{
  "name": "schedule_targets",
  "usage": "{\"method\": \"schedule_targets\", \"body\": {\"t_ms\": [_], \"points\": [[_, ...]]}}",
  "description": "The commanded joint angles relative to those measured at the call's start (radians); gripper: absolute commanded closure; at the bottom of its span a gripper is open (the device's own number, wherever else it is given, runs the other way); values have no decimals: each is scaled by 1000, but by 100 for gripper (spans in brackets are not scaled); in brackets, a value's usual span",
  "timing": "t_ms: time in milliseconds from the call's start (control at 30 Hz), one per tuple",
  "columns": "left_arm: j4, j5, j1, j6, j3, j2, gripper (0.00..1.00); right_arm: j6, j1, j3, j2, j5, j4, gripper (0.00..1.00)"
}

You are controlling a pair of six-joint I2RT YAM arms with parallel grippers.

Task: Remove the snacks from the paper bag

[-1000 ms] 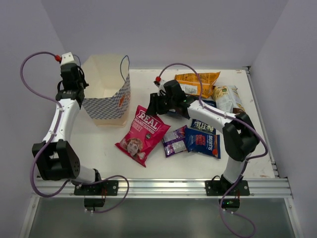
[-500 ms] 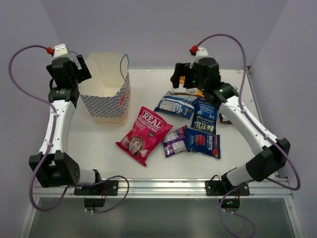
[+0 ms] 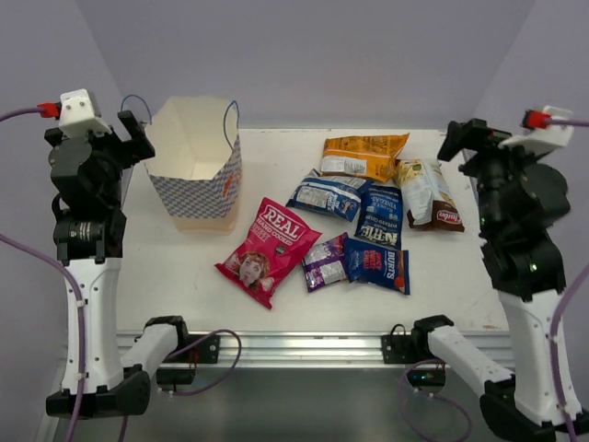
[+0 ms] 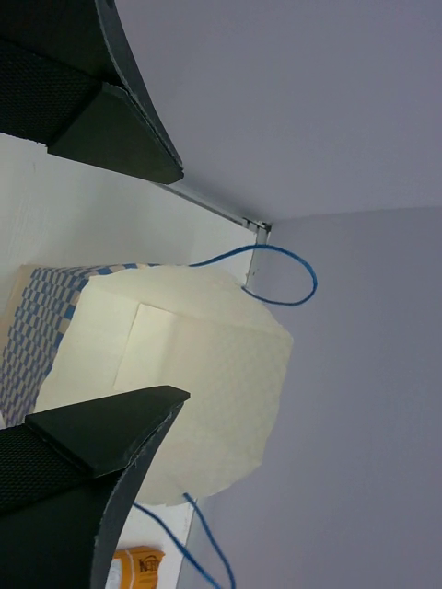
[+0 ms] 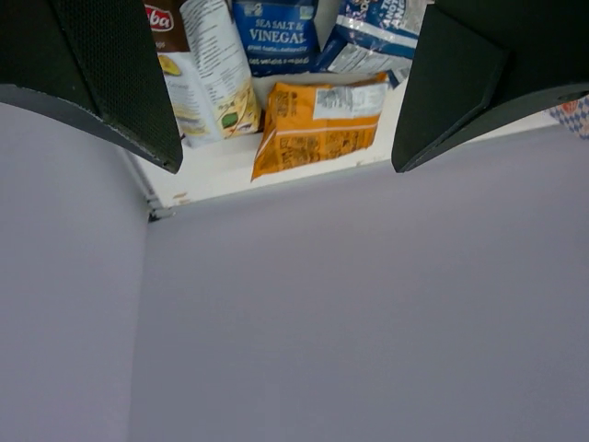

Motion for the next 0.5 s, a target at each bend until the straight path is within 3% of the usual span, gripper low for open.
{"method": "schedule_targets", "body": {"t_ms": [0, 200, 467], "points": [[-77, 30, -50, 46, 35, -24, 0, -85, -1, -44, -126, 47, 30, 1], [-109, -24, -185, 112, 42, -126, 0, -130, 1, -147, -356, -2, 116, 1], [-79, -93, -262, 152, -10, -299, 0, -131, 3, -153, -462, -71, 95, 1]]}}
